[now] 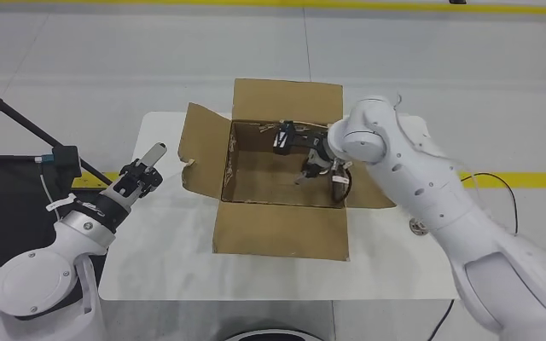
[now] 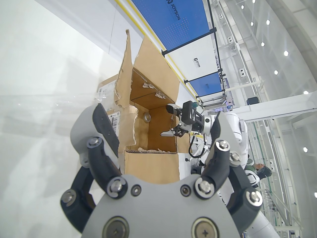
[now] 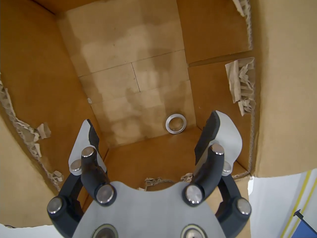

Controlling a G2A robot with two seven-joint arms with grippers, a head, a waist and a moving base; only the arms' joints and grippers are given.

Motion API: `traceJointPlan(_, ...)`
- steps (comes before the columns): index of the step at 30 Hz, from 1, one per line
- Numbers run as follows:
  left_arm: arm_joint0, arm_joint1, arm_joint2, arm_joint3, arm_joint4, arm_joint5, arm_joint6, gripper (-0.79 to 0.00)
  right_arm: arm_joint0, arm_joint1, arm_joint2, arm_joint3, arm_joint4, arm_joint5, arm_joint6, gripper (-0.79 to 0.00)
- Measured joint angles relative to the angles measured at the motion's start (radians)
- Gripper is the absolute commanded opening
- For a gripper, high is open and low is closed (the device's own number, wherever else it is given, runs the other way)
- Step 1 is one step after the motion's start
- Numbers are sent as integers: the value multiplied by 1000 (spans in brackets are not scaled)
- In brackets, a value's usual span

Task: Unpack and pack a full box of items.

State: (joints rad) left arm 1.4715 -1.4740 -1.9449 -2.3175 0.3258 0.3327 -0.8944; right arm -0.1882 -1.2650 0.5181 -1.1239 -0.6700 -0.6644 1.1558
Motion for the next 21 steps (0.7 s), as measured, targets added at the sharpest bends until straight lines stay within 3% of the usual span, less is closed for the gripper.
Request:
traceJointPlan(8, 0, 0, 0, 0, 0, 0, 0, 0, 101, -34, -190, 171, 95, -75, -75, 0)
traceJointPlan(21, 0, 0, 0, 0, 0, 0, 0, 0, 137, -129, -298, 355, 121, -83, -83, 0)
